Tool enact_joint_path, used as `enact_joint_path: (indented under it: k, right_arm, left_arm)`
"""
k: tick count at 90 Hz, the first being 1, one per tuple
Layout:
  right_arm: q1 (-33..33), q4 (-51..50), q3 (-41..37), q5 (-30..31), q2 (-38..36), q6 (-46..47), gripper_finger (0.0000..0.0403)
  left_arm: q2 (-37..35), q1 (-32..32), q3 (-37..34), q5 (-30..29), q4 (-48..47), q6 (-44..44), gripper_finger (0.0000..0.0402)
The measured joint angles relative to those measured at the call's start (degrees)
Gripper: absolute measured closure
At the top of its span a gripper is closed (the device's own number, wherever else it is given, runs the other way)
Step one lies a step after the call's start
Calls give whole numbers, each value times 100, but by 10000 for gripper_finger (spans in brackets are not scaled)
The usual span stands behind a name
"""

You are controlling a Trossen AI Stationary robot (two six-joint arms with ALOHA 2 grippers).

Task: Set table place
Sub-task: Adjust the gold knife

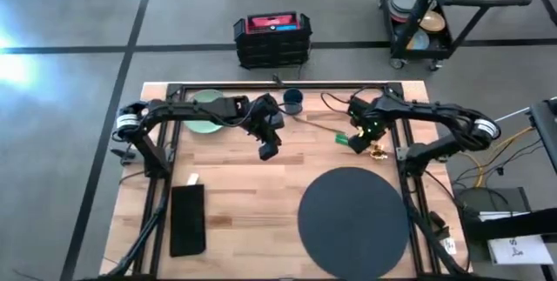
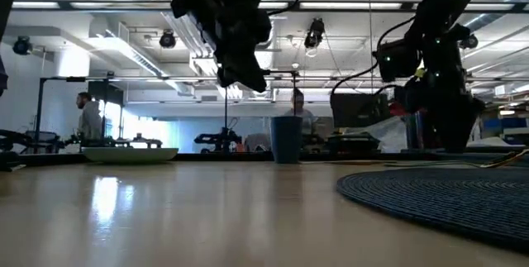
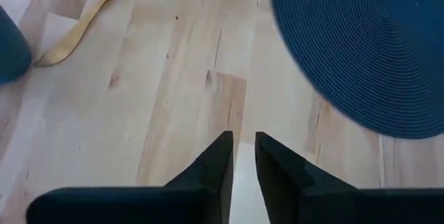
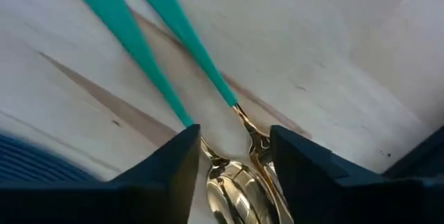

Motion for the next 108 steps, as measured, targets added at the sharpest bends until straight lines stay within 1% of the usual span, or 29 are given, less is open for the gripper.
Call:
enact_joint_path:
  k: [13, 30, 40, 51, 56, 66, 72, 77, 96, 108]
  right_arm:
    - [0, 160, 0, 211, 281, -32, 238]
    - [0, 420, 11, 234, 627, -42, 274]
    - [0, 447, 26, 188, 747, -41, 309]
    - [4, 475, 22, 128, 745, -53, 377]
    - [7, 491, 22, 139, 699, -20, 392]
    - [7, 496, -2, 388, 587, 171, 397]
    - [-4, 502, -17, 723, 441, 260, 399]
    - [-15, 454, -3, 768, 255, 324, 400]
    - [88, 397, 65, 527, -590, 745, 402]
    - [540, 445, 206, 291, -981, 1101, 402]
  left_arm:
    - [0, 0, 0, 1, -1, 0, 358]
    - [0, 0, 0, -1, 1, 0, 363]
    - [-2, 0, 0, -1, -1, 0, 365]
    - [-2, 0, 0, -1, -1, 0, 364]
    - [-2, 0, 0, -1, -1, 0, 363]
    - [-4, 0, 0, -1, -1, 0, 366]
    - [-7, 0, 0, -1, 0, -2, 370]
    - [-15, 0, 0, -1, -1, -1, 374]
    - [-149, -2, 0, -1, 10, -46, 381]
    - [-450, -2, 0, -1, 94, -46, 381]
